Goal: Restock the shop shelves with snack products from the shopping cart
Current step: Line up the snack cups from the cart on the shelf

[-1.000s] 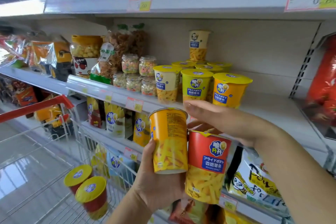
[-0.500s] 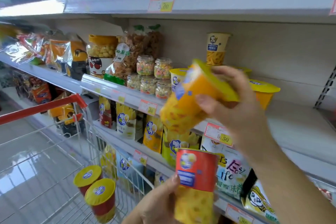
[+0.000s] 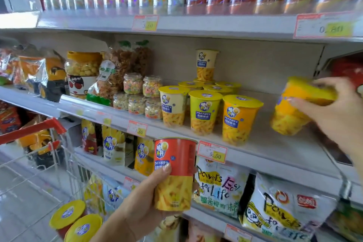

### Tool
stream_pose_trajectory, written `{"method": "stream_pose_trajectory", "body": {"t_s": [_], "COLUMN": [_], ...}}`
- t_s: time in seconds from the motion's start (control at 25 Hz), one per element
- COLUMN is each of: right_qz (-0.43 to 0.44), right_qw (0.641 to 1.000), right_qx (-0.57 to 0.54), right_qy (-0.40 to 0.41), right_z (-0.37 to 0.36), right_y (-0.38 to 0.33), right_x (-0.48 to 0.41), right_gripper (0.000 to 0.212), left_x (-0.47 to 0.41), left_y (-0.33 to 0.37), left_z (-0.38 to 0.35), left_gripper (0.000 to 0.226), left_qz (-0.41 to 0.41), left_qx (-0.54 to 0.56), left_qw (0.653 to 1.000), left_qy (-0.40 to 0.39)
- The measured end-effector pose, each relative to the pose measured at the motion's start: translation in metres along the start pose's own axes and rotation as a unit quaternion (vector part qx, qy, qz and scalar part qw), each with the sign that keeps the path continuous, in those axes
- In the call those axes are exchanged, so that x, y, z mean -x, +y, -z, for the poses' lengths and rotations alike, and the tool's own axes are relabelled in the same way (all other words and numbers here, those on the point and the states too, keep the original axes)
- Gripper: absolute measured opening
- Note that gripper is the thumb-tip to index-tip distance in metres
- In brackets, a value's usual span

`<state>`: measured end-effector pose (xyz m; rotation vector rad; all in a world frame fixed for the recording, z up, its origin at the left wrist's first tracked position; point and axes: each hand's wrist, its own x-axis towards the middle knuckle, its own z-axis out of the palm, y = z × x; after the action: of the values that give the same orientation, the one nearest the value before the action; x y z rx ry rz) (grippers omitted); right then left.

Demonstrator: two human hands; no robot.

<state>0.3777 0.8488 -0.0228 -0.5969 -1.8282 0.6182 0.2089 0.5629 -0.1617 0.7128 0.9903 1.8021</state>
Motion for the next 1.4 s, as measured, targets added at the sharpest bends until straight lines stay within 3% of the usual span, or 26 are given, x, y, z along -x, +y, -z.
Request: {"method": "stream_pose_trajectory", "body": {"t_s": [0.12, 0.28, 0.6, 0.72, 0.8, 0.92, 0.96, 1.0, 1.04, 1.12, 1.16, 1.24, 1.32, 1.4], "right_qz": [-0.075, -0.107, -0.095, -0.113, -0.111, -0.021, 0.013, 0.035, 0.037, -0.013, -0.037, -0.053, -0.065, -0.059], "right_qw": [0.991, 0.974, 0.962, 0.953, 0.966, 0.998, 0.995, 0.993, 0.986, 0.947, 0.935, 0.948, 0.966, 0.977], "right_qx": [0.056, -0.054, -0.087, -0.096, -0.075, -0.062, -0.091, -0.116, -0.138, -0.156, -0.163, -0.184, -0.213, -0.197], "right_qy": [-0.1, -0.191, -0.24, -0.262, -0.221, 0.005, 0.031, 0.003, -0.082, -0.28, -0.314, -0.253, -0.13, -0.059], "right_z": [-0.028, -0.06, -0.082, -0.085, -0.079, -0.049, -0.036, -0.023, -0.015, -0.009, -0.008, -0.008, 0.002, 0.012], "right_y": [0.021, 0.052, 0.064, 0.066, 0.058, 0.033, 0.021, 0.006, -0.012, -0.035, -0.037, -0.027, -0.015, 0.003], "right_x": [-0.016, -0.035, -0.042, -0.04, -0.034, 0.004, 0.027, 0.053, 0.076, 0.104, 0.11, 0.102, 0.078, 0.048], "right_gripper": [0.048, 0.06, 0.084, 0.089, 0.084, 0.05, 0.036, 0.022, 0.016, 0.047, 0.06, 0.066, 0.064, 0.071], "left_x": [0.002, 0.003, -0.002, -0.006, -0.008, -0.011, -0.014, -0.016, -0.02, -0.031, -0.038, -0.05, -0.059, -0.063], "left_y": [0.009, 0.015, 0.013, 0.01, 0.009, 0.008, 0.007, 0.006, 0.004, -0.001, -0.003, -0.004, -0.002, 0.002], "left_z": [-0.007, -0.008, -0.018, -0.023, -0.027, -0.033, -0.037, -0.044, -0.053, -0.077, -0.091, -0.112, -0.12, -0.115], "left_gripper": [0.085, 0.089, 0.085, 0.095, 0.106, 0.098, 0.09, 0.082, 0.077, 0.073, 0.07, 0.071, 0.081, 0.076], "left_qz": [-0.004, -0.005, 0.005, 0.011, 0.014, -0.001, -0.008, -0.016, -0.025, -0.051, -0.064, -0.083, -0.093, -0.102], "left_qx": [0.0, 0.008, -0.015, -0.029, -0.038, -0.068, -0.089, -0.117, -0.153, -0.234, -0.264, -0.287, -0.292, -0.294], "left_qw": [1.0, 1.0, 0.999, 0.998, 0.998, 0.997, 0.996, 0.993, 0.988, 0.971, 0.963, 0.954, 0.952, 0.95], "left_qy": [0.005, 0.021, 0.034, 0.05, 0.049, 0.031, 0.026, 0.019, 0.011, 0.0, -0.001, -0.015, -0.021, -0.001]}}
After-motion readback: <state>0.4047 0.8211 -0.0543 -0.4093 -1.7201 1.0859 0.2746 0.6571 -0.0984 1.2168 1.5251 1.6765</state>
